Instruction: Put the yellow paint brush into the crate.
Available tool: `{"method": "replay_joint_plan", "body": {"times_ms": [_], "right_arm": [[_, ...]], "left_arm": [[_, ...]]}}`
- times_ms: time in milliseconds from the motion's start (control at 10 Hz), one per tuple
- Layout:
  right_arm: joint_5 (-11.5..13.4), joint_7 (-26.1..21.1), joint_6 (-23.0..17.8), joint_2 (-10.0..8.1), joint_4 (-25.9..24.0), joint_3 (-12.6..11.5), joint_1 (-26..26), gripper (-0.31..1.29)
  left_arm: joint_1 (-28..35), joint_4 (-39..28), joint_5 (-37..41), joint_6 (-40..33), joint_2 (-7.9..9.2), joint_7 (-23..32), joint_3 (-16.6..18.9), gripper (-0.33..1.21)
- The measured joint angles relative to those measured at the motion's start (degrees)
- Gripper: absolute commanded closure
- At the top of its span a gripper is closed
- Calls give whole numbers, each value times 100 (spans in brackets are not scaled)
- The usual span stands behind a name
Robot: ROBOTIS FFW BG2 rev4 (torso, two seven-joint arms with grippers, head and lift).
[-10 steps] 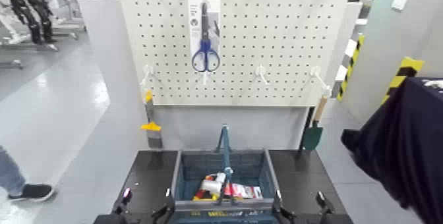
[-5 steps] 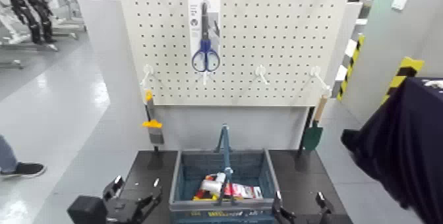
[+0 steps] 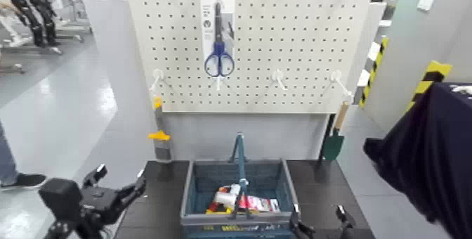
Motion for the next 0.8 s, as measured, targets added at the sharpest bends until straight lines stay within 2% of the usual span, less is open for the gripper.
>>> {"method": "replay_joint_plan", "body": {"times_ms": [100, 400, 800], "right_arm": [[1, 0, 5, 1, 0, 2, -2, 15], [1, 0, 4, 2, 9, 9, -3, 15], [-1, 0, 6, 2, 21, 23, -18, 15]], "left_arm": [[-182, 66, 1, 188, 108, -263, 63, 18], [-613, 361, 136, 450, 398, -473, 104, 18], [-1230, 1051, 357, 498, 805, -743, -147, 18]]}}
